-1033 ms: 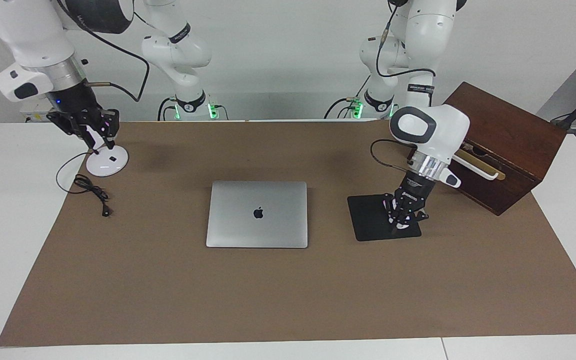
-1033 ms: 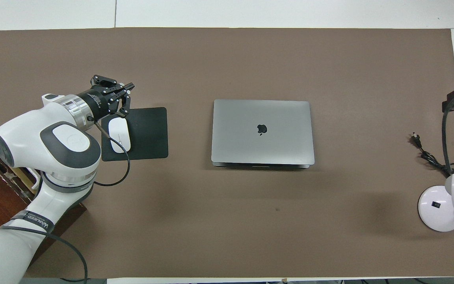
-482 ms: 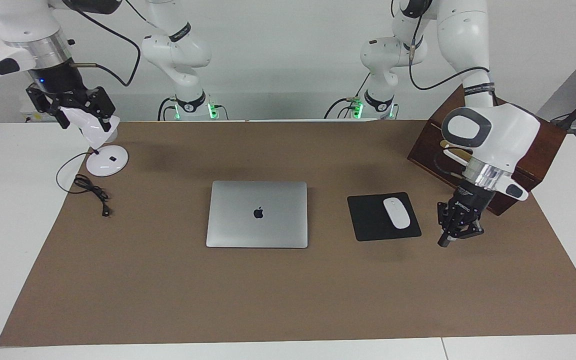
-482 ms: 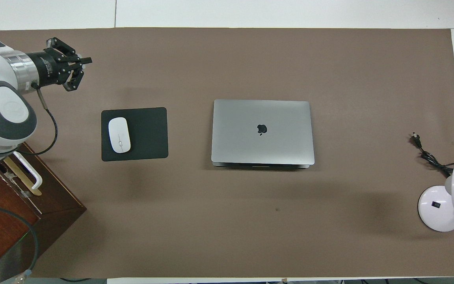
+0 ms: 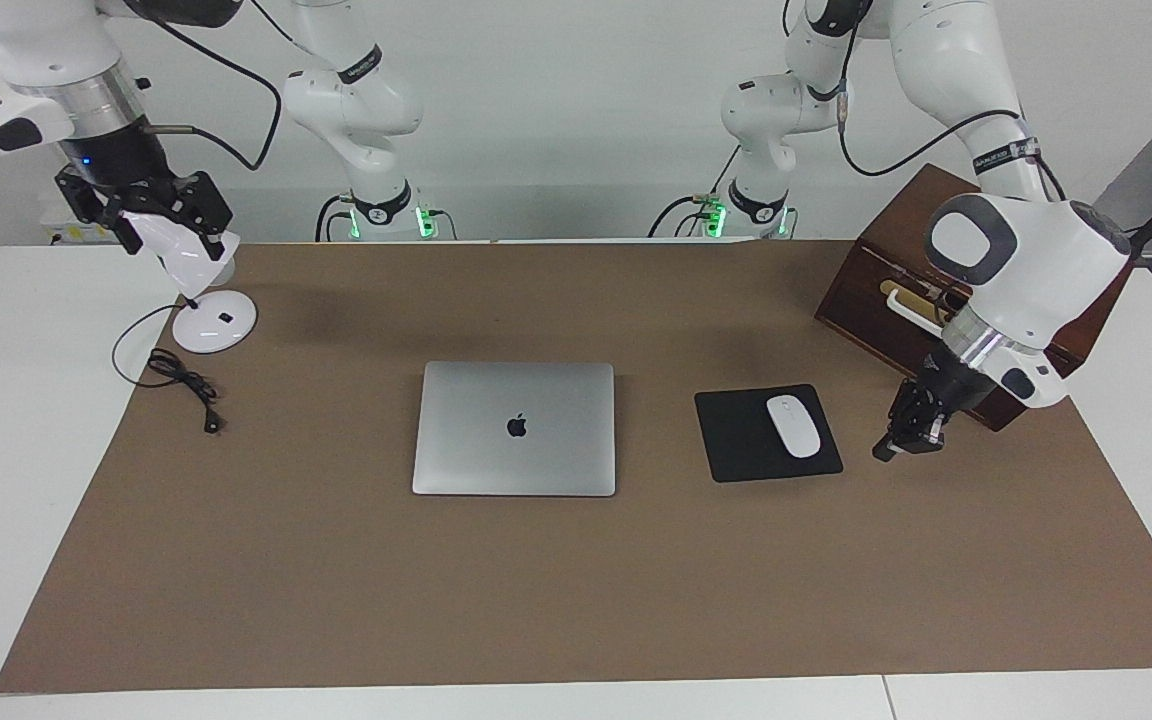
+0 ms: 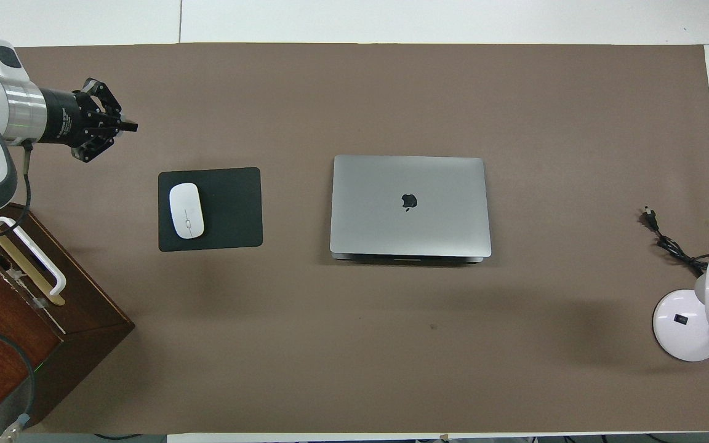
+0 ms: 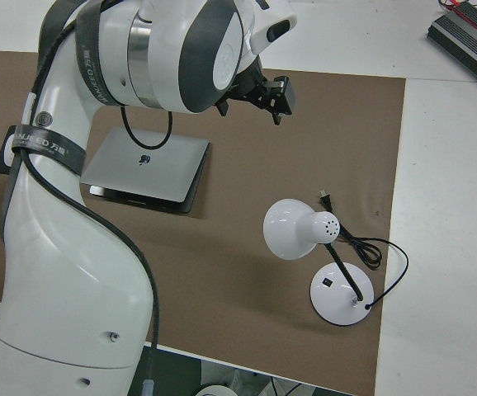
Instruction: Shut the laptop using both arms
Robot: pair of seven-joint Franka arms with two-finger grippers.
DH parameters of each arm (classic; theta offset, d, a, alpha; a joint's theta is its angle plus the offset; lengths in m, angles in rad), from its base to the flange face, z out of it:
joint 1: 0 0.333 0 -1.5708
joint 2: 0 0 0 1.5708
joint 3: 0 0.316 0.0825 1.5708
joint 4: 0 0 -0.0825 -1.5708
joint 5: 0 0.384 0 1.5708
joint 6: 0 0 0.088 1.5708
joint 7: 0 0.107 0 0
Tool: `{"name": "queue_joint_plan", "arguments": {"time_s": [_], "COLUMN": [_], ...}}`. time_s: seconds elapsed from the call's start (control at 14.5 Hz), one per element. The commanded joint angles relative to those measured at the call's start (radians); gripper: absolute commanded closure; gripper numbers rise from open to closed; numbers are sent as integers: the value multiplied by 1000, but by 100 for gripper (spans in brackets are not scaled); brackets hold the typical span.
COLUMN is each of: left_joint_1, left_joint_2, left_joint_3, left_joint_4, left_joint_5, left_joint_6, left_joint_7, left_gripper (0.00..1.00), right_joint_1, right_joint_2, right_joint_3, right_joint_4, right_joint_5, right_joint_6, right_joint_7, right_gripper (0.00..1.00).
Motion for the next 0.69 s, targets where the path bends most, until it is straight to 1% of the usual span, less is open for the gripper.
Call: {"name": "queue_joint_plan", "arguments": {"time_s": [0.0,0.21,0.28,0.41,0.55,0.62], "left_joint_1": [4,-1,-5,-34,-73,-68], "left_joint_2": [-80,-120,-137,-165,-185,-183], "left_joint_3": [-1,0,-3,-11,-11,-11], "left_joint_4": [-6,-4,-4,-10,-15,-9], "left_joint_5": [142,191,236,306,384,389], "left_joint_6": [-223,-379,-419,-491,-519,-512], "left_joint_7": [129,340,423,549,712,782], "left_gripper": [100,100,100,100,100,76], "right_joint_1": [-12,-10,-8,-5,-1,-1], "right_joint_2": [-24,-24,-24,-24,-23,-23], "right_joint_3": [4,7,7,7,7,11], "right_joint_4": [-12,-12,-14,-12,-12,-17], "right_joint_5": [-1,-3,-3,-12,-16,-15], "right_joint_6": [-9,-12,-12,-11,0,11], "right_joint_7": [-20,-14,-14,-13,-13,-11], "right_gripper": [0,0,0,0,0,0]}}
